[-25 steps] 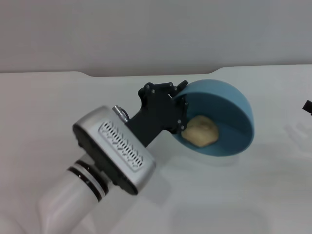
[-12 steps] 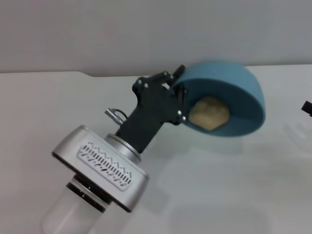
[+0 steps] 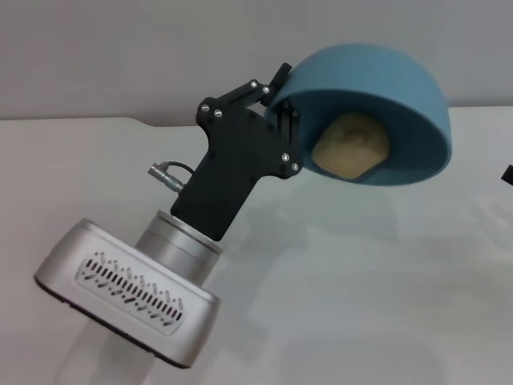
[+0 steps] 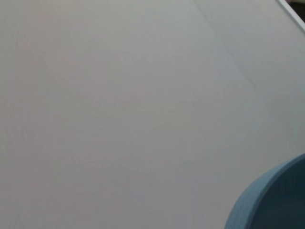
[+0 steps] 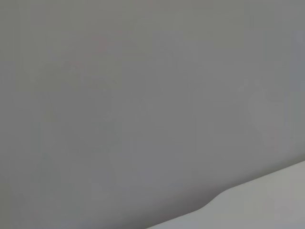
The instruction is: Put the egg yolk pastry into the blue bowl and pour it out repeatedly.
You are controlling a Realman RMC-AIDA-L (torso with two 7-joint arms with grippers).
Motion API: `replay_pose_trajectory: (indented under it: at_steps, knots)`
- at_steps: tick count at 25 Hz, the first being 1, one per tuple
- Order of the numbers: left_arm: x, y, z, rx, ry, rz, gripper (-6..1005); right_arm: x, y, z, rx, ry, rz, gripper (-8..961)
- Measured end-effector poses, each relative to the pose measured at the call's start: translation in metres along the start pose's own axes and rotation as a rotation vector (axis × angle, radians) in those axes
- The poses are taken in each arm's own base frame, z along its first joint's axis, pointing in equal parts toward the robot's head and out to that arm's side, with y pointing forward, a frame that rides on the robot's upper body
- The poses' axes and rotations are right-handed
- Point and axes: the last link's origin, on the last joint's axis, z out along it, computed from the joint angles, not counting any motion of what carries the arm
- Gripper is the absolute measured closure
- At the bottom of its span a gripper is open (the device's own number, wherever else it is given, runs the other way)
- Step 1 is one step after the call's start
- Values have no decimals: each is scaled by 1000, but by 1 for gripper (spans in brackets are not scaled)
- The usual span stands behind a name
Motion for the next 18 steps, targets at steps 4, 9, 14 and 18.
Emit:
replay_pose_trajectory:
  at_steps: [4, 9, 14, 18]
  knots:
    - [5, -3, -1, 21, 34, -2, 984, -1, 0, 0, 0, -3, 0, 460]
    - [6, -3, 2, 17, 52, 4, 985, -3, 0, 2, -2, -7, -3, 457]
    - [0, -3, 9, -23, 41, -22, 985, -5, -1, 1, 3, -18, -6, 455]
    - [-15, -9, 18, -51, -7, -91, 985, -7, 1, 4, -4, -20, -17, 453]
